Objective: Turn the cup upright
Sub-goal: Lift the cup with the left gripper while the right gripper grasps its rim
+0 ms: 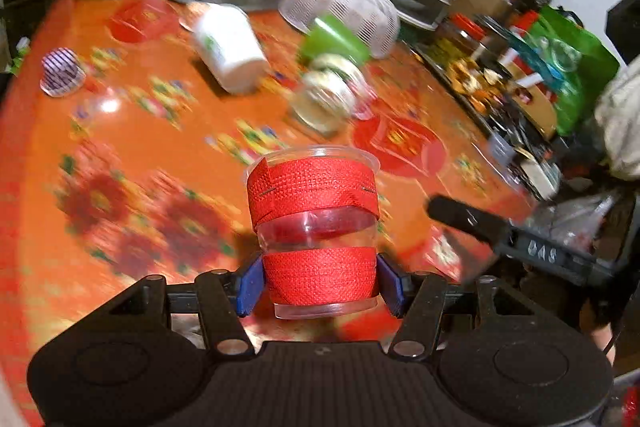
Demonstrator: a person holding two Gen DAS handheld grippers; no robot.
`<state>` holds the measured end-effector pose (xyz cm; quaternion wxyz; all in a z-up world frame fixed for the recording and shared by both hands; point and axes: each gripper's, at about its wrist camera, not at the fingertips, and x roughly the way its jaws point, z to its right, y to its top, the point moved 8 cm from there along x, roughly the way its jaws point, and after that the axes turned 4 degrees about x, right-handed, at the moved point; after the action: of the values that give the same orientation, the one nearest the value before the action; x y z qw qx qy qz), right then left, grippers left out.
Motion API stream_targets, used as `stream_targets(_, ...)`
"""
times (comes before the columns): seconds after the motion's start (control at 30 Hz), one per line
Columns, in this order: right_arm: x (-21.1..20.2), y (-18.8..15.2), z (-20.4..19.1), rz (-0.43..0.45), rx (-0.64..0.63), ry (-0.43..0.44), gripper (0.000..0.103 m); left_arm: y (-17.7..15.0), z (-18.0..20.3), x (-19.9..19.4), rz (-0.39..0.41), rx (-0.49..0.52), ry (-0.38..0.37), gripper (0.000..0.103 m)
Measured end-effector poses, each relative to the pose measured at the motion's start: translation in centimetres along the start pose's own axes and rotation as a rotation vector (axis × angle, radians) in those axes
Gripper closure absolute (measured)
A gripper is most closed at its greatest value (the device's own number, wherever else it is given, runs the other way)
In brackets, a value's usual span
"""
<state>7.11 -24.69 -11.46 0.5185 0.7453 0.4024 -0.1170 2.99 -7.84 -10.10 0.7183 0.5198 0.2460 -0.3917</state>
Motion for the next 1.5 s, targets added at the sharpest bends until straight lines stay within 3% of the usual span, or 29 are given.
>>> stream_targets(0.13, -0.1, -0.7, -0.2, -0.057, 0.036, 0.028, 0.001, -1.8, 1.2, 3.2, -0.066, 0.001, -0.036, 0.041)
stream_targets(0.27, -0.1, -1.2, -0.8, -0.161, 0.118, 0.144, 0.001, -2.1, 1.8, 3.6, -0.053, 0.033, -0.032, 0.042)
stream_targets(0.5, 0.8, -2.4, -3.5, -0.3, 0.194, 0.221, 0.001, -2.5, 1.9, 3.5, -0.06, 0.018, -0.068, 0.042)
stream_targets(0.73, 2.9, -3.4, -6.2, -0.404, 0.148, 0.157, 0.002, -2.4, 1.6, 3.5, -0.06, 0.004, -0.087, 0.042)
stream_targets(0.97, 5.4, -3.7, -6.6, -0.459, 0.134, 0.092, 0.01, -2.6, 1.5, 3.3, -0.057, 0.005, -0.109, 0.042)
stream_targets(1.23, 5.5, -3.4, -6.8, -0.472, 0.131, 0.068, 0.026, -2.7, 0.8, 2.9, -0.055, -0.003, -0.128, 0.042)
stream_targets(1.5, 5.5, -3.2, -7.2, -0.471, 0.101, 0.044, 0.03, -2.8, 0.9, 2.8, -0.056, 0.001, -0.128, 0.042)
